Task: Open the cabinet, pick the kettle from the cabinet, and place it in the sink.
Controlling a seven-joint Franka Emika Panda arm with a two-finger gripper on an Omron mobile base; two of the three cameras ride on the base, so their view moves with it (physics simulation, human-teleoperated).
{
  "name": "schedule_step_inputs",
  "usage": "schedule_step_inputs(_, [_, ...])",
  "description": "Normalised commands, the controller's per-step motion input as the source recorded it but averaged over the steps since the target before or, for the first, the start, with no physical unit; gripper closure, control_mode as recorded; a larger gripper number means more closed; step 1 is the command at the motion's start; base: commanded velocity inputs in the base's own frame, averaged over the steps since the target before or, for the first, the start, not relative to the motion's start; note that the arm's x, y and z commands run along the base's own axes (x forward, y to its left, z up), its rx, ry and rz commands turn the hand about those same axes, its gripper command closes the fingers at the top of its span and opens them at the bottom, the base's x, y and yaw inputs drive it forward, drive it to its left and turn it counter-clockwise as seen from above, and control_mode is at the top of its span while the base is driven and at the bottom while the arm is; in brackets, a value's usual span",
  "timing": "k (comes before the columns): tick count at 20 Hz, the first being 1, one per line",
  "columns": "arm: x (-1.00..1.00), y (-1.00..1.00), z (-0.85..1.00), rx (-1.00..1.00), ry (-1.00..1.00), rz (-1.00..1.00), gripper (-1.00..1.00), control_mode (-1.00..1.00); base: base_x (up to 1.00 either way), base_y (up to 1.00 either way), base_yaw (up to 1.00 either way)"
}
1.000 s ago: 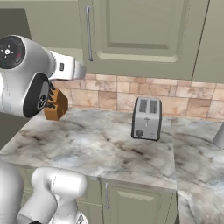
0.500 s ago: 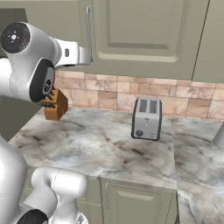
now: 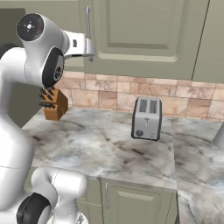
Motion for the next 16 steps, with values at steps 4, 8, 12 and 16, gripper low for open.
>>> schedule_step_inputs(4, [0.46,-0.02,0.06,0.00,0.00,0.00,-1.00,-1.00,0.00,0.00,0.00])
schedule_step_inputs(8, [0.48,0.00,0.04,0.00,0.00,0.00,-1.00,-1.00,0.00,0.00,0.00])
schedule_step_inputs(12, [0.50,0.01,0.00,0.01,0.00,0.00,-1.00,-1.00,0.00,0.00,0.00])
schedule_step_inputs(16, [0.50,0.00,0.00,0.01,0.00,0.00,-1.00,-1.00,0.00,0.00,0.00])
